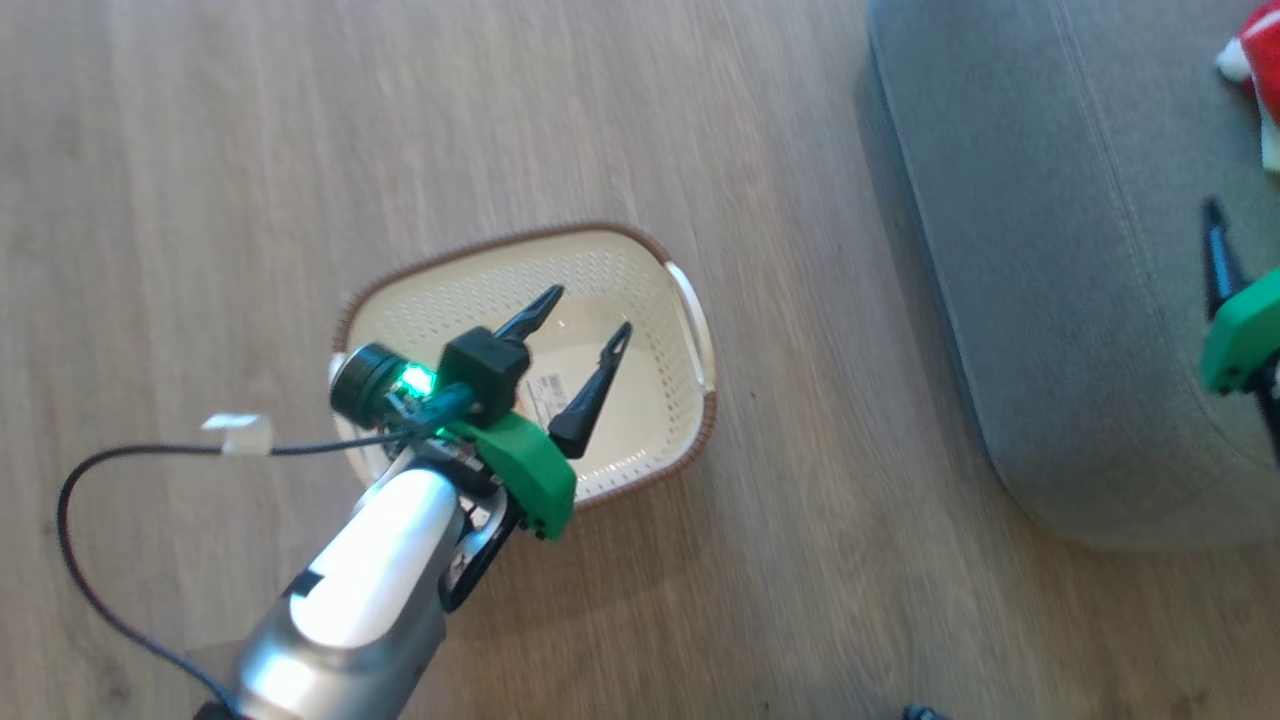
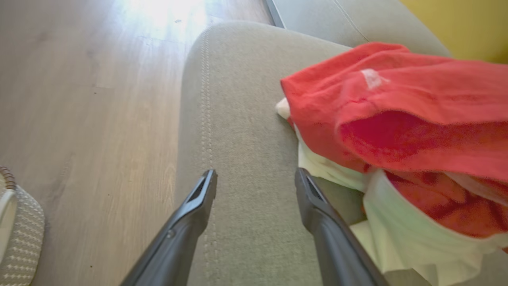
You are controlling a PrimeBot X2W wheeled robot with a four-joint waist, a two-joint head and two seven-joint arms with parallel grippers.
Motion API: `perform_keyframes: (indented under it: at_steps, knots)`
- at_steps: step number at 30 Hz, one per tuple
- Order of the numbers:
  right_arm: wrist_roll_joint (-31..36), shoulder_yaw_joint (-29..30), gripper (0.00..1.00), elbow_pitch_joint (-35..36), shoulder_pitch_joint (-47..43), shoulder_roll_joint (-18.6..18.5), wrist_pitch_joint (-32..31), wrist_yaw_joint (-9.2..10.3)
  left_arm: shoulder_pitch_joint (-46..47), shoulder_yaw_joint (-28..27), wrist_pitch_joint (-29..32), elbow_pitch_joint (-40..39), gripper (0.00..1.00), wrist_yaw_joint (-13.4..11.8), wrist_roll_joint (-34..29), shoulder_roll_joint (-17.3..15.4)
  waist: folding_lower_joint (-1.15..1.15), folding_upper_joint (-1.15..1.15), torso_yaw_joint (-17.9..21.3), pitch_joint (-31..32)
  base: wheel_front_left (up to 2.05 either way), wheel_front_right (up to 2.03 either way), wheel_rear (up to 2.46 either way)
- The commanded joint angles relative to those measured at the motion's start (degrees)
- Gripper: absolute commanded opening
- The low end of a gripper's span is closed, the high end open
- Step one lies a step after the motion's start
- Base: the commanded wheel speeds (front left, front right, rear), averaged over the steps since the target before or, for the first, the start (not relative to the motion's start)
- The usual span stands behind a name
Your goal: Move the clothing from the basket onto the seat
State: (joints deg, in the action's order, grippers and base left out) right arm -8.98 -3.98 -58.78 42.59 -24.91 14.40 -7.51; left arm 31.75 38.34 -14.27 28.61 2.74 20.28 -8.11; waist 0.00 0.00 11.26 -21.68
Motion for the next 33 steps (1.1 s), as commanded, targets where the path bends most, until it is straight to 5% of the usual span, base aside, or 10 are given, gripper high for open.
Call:
perform_keyframes:
  at_steps: [1,15,33]
  knots:
    - [-1.7,-2.4,1.00,3.2,-2.2,-0.8,0.6,0.02,-0.8,-3.8,-0.7,-1.7,1.00,-0.7,1.0,-0.2,0.00,0.00,-2.8,3.6,0.00,0.00,0.00]
    - [-10.2,-7.5,1.00,18.0,-13.9,2.2,0.6,0.02,-12.1,-18.8,-0.7,-0.5,1.00,-2.9,-0.2,0.1,0.00,0.00,-10.3,14.9,0.00,0.00,0.00]
    - [-7.5,-4.9,1.00,29.9,-25.7,12.8,0.6,0.02,-22.0,-34.7,-0.7,-3.1,1.00,-5.3,-6.1,1.5,0.00,0.00,-12.4,21.7,0.00,0.00,0.00]
